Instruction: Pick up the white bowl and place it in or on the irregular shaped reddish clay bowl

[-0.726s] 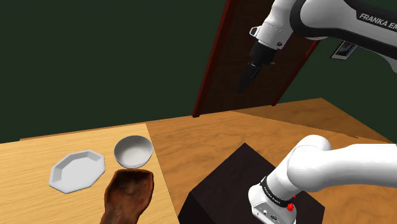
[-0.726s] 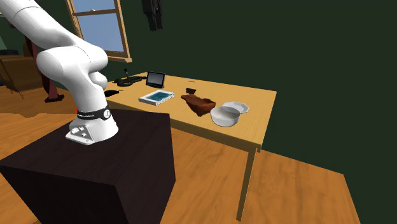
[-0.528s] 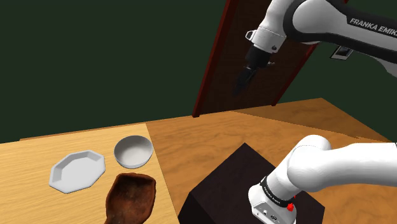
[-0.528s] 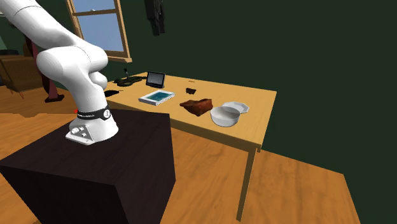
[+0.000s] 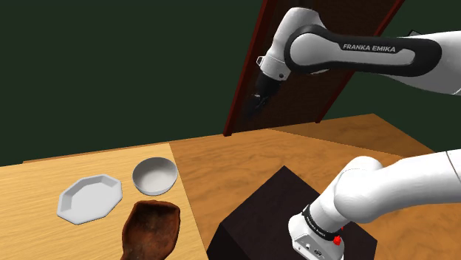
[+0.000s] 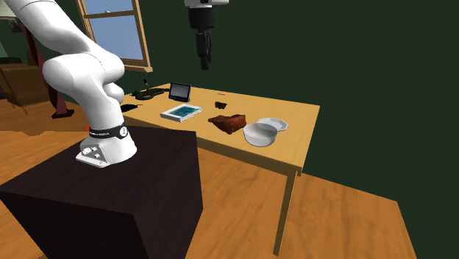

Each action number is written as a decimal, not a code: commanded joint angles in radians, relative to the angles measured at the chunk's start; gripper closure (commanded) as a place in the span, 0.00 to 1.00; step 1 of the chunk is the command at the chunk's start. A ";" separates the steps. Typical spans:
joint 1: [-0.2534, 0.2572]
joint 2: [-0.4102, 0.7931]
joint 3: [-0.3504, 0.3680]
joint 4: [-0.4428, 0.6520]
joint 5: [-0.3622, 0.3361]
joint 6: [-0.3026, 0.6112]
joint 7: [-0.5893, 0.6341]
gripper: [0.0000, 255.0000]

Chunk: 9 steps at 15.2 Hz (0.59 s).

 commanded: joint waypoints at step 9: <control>0.031 0.328 0.055 0.012 0.060 0.317 0.015 0.00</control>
